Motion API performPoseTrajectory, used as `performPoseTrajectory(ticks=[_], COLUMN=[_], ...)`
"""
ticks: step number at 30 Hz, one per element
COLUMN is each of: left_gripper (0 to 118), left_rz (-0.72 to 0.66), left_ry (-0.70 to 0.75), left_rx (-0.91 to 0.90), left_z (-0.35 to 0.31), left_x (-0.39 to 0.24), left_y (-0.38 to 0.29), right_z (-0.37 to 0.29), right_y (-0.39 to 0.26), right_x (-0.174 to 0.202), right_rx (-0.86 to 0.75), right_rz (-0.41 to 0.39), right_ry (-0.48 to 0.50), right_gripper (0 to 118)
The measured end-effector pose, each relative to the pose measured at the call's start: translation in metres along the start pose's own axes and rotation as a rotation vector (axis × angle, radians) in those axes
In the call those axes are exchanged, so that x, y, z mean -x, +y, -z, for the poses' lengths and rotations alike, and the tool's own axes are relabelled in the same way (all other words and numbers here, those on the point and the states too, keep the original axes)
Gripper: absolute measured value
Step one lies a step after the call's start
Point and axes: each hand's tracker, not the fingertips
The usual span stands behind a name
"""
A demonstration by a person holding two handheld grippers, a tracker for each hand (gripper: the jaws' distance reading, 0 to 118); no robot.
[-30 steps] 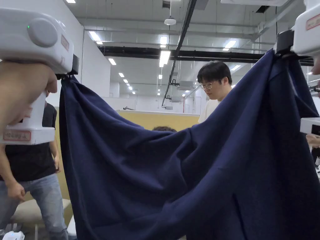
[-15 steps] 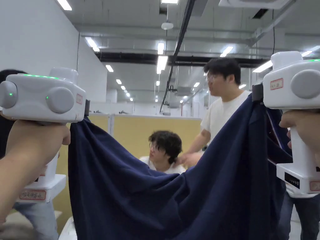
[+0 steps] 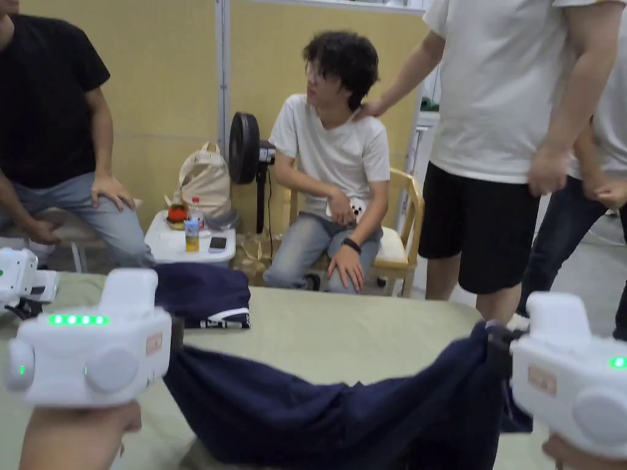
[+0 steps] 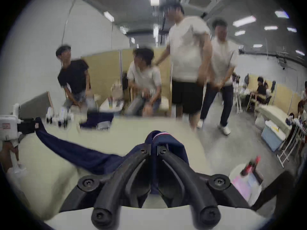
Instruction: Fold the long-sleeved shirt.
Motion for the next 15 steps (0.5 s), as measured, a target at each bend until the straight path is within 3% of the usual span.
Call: performPoseTrajectory(ticks=[2,6,8,12,15], left_gripper=[3,3,3,3,3], left_rz=[-0.059,-0.141,-0.175,-0.260,-0.223], left_ry=[-0.001,0.031,0.020,0.012,0.010], left_rx=[0.120,0.296,0.292,0.268,0.266], left_z=[0.014,0.014,-0.003,-0.053,-0.094], left_x=[0.008,0.030,0.047,0.081,0.093], left_y=[-0.067,-0.171,-0.191,-0.209,-0.215], right_z=[0.019,-0.001,-0.022,-0.077,-0.127], right_y=[-0.074,-0.175,-0.196,-0.222,-0.229], right_x=[0.002,0.005,-0.003,-0.031,-0.039], right_rx=[0.125,0.295,0.296,0.298,0.319], right_rz=[-0.011,0.062,0.081,0.221,0.185], right_ry=[0.004,0.013,0.007,0.036,0.071], right_gripper=[7,7,7,7,7])
